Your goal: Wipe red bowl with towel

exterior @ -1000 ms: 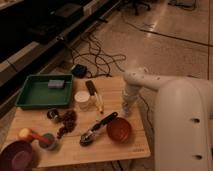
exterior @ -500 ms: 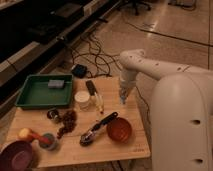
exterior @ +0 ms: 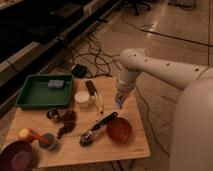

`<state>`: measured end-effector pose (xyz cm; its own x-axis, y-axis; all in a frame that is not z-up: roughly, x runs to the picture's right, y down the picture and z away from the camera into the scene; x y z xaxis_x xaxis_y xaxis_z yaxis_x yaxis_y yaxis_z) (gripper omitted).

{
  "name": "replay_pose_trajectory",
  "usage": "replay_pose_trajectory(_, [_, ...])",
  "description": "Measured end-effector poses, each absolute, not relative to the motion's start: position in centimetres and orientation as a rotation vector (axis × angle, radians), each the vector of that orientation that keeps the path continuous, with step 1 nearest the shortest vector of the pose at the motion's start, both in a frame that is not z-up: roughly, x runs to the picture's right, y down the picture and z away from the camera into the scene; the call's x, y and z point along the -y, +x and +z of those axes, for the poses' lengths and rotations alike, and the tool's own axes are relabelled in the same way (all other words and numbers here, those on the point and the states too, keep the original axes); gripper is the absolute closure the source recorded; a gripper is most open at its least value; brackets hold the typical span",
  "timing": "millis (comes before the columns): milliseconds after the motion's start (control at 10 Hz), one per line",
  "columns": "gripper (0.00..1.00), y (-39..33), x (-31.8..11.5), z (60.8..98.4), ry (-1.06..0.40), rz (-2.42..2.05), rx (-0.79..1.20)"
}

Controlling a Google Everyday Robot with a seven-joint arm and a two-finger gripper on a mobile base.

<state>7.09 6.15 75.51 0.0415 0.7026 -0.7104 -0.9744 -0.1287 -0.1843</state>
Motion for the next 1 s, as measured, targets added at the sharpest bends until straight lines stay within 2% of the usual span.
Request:
replay_pose_trajectory(400, [1.00,5.3,-10.4,71.9,-0.796,1.460,-0.455])
replay_pose_trajectory(700, [1.00,6.7,-13.4,72.3,-0.784,1.470,-0.528])
replay_pose_trajectory(1000, [1.00,7.6,-14.3,71.3,-0.779,1.479,-0.561])
